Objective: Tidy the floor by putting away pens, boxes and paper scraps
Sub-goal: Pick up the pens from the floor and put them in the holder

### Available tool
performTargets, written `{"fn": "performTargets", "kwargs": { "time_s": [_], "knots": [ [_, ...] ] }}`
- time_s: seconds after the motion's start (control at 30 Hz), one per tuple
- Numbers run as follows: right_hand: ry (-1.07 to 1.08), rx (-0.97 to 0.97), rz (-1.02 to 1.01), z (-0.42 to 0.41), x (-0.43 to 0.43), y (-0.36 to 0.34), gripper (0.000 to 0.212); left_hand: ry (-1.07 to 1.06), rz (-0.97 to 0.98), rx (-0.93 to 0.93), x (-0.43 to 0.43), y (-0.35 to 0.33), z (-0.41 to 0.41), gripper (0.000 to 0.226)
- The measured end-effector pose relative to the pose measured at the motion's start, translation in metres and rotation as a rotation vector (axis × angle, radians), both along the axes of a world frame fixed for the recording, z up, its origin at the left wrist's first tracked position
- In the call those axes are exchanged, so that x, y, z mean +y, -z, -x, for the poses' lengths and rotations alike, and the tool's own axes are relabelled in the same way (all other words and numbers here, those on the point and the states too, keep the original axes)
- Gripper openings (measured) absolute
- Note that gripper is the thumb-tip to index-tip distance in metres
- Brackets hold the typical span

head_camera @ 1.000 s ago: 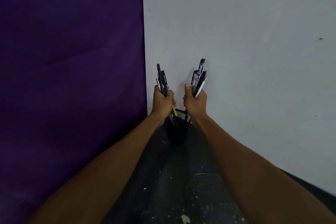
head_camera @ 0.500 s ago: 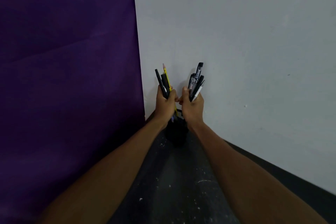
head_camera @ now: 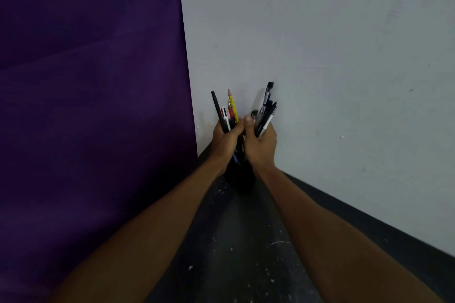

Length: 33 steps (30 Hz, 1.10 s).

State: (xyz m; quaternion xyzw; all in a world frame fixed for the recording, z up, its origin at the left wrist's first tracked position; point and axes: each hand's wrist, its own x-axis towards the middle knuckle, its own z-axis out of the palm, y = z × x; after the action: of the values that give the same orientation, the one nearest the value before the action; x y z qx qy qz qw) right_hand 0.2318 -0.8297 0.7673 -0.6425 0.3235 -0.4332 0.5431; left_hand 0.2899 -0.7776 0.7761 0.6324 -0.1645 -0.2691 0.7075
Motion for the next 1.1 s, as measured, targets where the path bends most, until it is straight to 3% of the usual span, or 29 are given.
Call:
{"fn": "performTargets", "kwargs": {
  "time_s": [0.13, 0.23, 0.4, 0.6, 0.77, 0.9, 1.1],
  "knots": [
    [0.001, -0.031, -0.006, 0.003, 0.004, -0.004, 0.024, 0.072, 0.063, 0.015, 0.004, -0.002, 0.0, 0.031],
    [0.01, -0.07, -0.035, 0.005, 0.005, -0.008, 0.026, 0.089, 0.091, 0.021, 0.007, -0.008, 0.005, 0.02],
    [0.032, -0.06, -0.06, 0.013, 0.007, -0.009, 0.028, 0.116, 0.07, -0.125, 0.007, -0.012, 0.01, 0.03],
    [0.036, -0.073, -0.13, 0.018, 0.009, -0.01, 0.035, 0.063, -0.019, -0.168, -0.002, -0.012, 0.012, 0.027],
    [0.023, -0.06, -0.136, 0.02, 0.006, -0.008, 0.037, -0.046, -0.041, -0.262, -0.007, -0.009, 0.016, 0.038],
    [0.014, -0.036, -0.127, 0.022, 0.005, -0.01, 0.039, -0.039, -0.002, -0.304, -0.012, -0.012, 0.015, 0.025],
    [0.007, -0.023, -0.146, 0.021, 0.005, -0.012, 0.042, 0.095, 0.088, -0.18, 0.002, -0.004, 0.013, 0.009]
  ]
}}
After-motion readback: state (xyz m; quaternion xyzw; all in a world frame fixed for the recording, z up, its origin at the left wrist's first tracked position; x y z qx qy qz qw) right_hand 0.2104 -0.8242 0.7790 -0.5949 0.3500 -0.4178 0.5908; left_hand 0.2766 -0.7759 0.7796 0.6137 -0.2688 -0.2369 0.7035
